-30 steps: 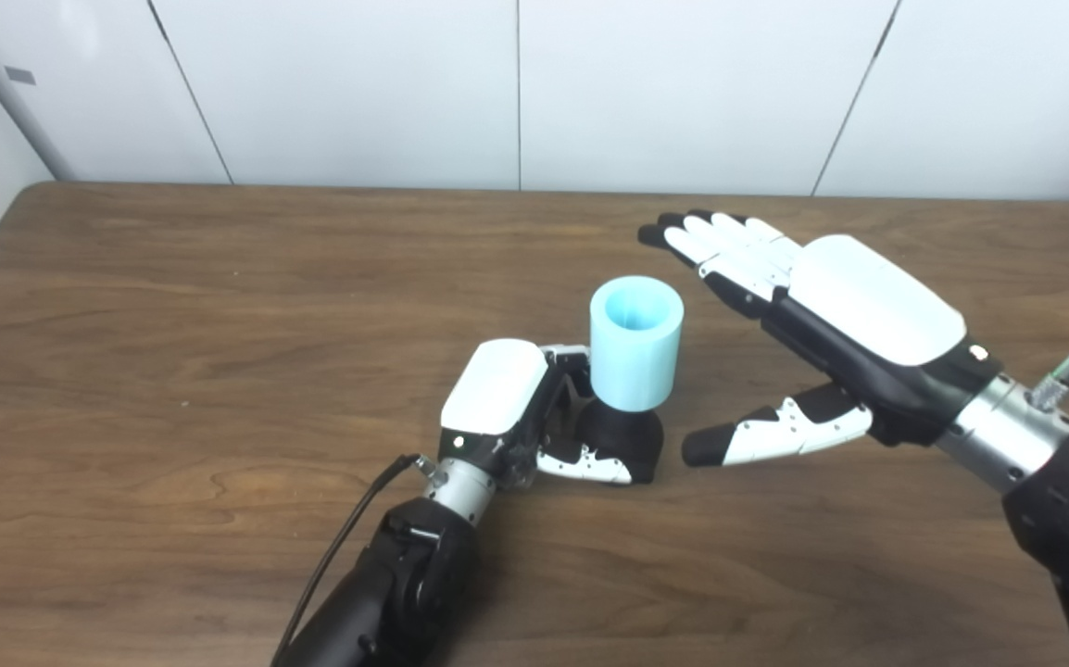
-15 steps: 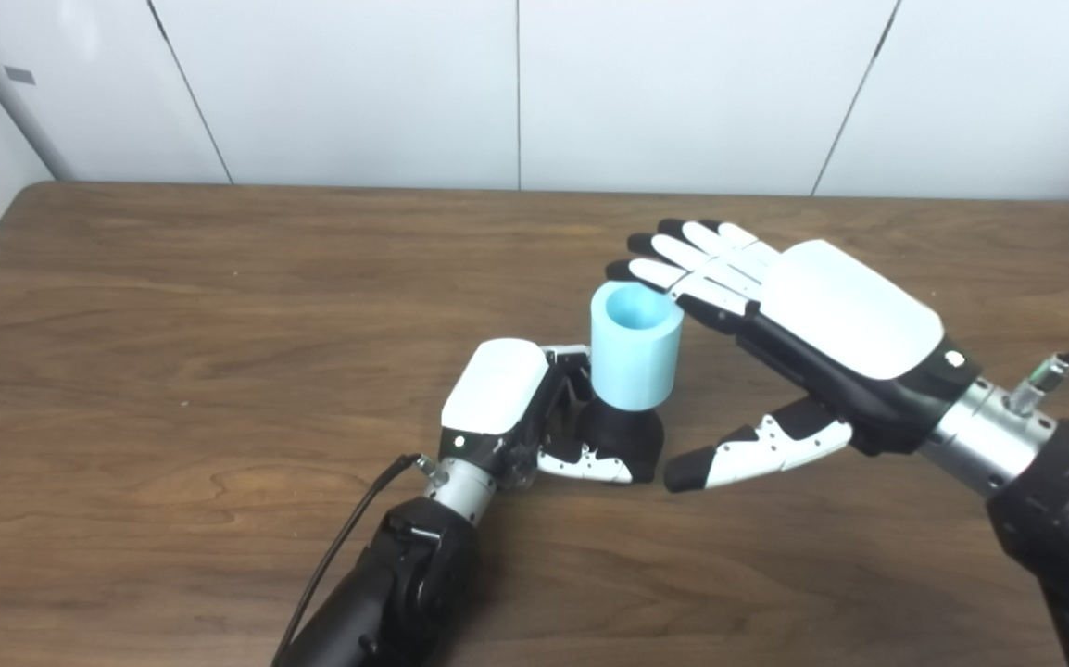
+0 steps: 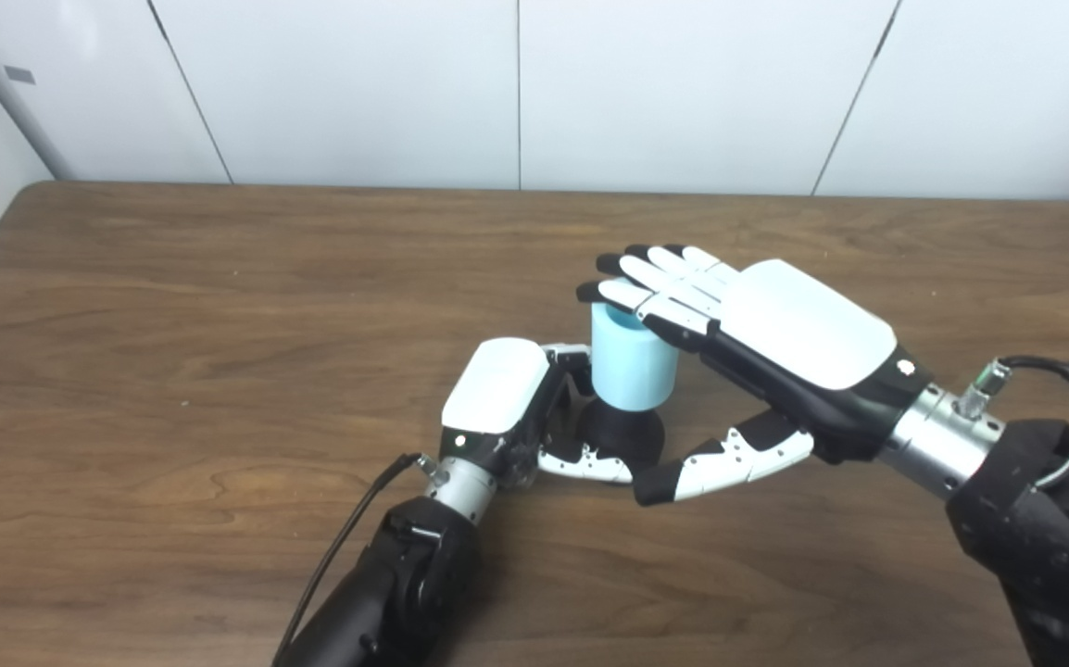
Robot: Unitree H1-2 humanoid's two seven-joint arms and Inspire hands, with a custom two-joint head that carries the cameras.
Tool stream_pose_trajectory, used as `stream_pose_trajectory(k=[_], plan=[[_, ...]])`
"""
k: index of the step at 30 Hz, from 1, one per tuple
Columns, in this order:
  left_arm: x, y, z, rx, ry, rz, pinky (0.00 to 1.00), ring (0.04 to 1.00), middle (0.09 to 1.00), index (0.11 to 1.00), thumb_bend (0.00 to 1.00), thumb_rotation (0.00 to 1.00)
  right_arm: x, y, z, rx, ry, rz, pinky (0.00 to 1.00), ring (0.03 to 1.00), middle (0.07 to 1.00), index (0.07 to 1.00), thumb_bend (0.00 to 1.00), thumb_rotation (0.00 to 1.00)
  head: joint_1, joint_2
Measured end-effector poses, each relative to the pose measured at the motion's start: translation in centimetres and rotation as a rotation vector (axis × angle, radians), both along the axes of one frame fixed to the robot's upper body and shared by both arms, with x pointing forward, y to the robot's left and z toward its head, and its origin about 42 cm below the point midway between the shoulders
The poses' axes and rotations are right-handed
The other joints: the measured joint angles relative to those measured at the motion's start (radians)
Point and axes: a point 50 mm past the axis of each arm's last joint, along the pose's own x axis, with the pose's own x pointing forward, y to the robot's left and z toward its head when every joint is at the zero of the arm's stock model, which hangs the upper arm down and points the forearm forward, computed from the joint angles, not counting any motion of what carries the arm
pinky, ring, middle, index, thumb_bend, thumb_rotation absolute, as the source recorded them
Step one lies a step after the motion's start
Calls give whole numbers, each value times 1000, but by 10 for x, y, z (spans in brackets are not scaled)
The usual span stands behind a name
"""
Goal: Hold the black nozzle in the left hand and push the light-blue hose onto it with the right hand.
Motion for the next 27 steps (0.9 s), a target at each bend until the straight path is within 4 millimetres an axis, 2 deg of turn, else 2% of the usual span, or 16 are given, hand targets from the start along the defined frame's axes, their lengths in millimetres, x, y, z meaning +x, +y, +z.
stream_pose_trajectory(k=[12, 27], plan=[[0, 0, 0, 0, -1, 0, 382, 518, 544, 478, 473, 0, 1, -3, -11, -17, 58, -14, 1000, 1000, 1000, 945, 673, 1000, 0, 3], [0, 0, 1, 2, -2, -1, 380, 514, 533, 485, 474, 0, -1, -3, -14, -20, 70, -14, 978, 1000, 974, 940, 679, 1000, 3, 12]])
